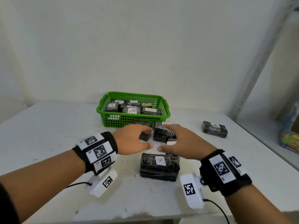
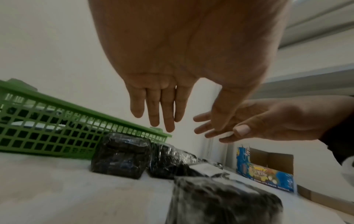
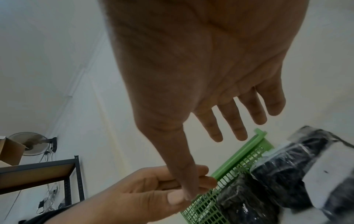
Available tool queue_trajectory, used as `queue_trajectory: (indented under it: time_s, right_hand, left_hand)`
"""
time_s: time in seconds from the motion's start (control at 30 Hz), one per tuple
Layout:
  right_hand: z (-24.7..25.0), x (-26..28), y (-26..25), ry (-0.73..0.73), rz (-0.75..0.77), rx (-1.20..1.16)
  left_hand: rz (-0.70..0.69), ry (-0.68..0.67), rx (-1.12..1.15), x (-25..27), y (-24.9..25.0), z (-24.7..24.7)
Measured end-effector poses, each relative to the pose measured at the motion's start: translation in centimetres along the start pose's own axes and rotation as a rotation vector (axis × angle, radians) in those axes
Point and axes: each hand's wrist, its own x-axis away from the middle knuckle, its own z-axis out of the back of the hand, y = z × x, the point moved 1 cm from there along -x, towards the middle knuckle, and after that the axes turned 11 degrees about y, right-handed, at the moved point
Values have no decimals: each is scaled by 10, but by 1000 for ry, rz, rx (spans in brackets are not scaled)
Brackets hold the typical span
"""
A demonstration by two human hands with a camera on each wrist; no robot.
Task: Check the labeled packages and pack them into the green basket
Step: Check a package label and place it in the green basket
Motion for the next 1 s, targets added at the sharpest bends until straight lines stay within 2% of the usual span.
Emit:
queue_trajectory:
  time_s: [0.3,0.4,0.5,0.6,0.77,0.87,1.0]
  right_hand:
    - [-21,25,12,-81,-77,32]
    - [-27,28,14,-88,-80,64]
    - [-31,28,17,-78,-57,142]
    - [-32,28,21,-58,-63,125]
    - [-25,21,26,-33,-87,-100]
    - [-21,8,28,-3,-113,-247]
    - [-18,-10,25,147,-126,-499]
  left_hand:
    - [-14,-250,-127,17,17,-31]
    - [2,-279,-140,15,20,-39]
    - [30,-248,-92,14,17,-40]
    - [41,-187,-1,12,10,-37]
    - [66,-46,181,9,-4,-22]
    - [113,-8,333,2,-15,-13]
    - [166,89,568,-9,-30,-2]
